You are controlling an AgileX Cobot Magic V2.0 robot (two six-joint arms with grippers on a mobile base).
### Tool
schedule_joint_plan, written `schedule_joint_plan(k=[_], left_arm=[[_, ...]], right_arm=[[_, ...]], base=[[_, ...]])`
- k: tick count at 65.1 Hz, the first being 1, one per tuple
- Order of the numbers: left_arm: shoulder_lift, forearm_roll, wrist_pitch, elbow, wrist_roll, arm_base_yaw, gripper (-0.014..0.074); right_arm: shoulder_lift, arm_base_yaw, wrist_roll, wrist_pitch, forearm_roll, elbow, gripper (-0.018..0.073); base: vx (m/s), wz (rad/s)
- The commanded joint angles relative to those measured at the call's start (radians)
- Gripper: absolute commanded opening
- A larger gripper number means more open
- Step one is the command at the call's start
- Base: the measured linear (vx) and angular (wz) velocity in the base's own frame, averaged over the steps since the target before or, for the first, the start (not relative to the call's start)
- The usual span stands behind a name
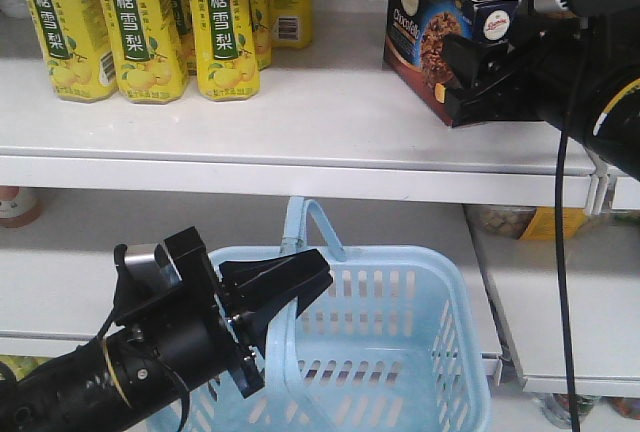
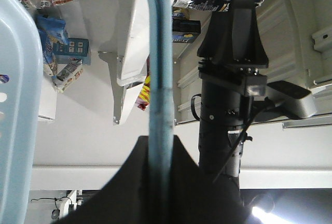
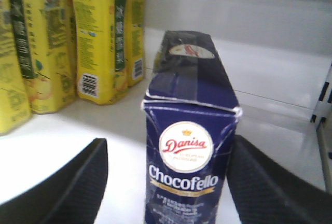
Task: Left arm holds basket, right arm returns cookies
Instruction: 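Move the box onto the upper shelf with the right gripper, then open the right gripper and pull it back from the standing box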
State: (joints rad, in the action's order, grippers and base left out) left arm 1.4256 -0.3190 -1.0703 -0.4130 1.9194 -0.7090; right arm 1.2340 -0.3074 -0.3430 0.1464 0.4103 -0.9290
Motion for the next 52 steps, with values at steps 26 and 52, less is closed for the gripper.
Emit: schedule_joint_plan(k=[26,52], left_arm=[[-0.035,0.050,-0.302,-0.030,-0.016,0.003,-0.0003],[-0.035,0.050,-0.302,-0.030,-0.016,0.003,-0.0003]], right_arm=[[-0.257,-0.055,-0.002,-0.253,0.000,-0.027,0.0153],[-0.512,-0.054,-0.001,-0.549,0.002,-0.027,-0.0011]], base=[[0.00,0.00],[0.00,0.00]])
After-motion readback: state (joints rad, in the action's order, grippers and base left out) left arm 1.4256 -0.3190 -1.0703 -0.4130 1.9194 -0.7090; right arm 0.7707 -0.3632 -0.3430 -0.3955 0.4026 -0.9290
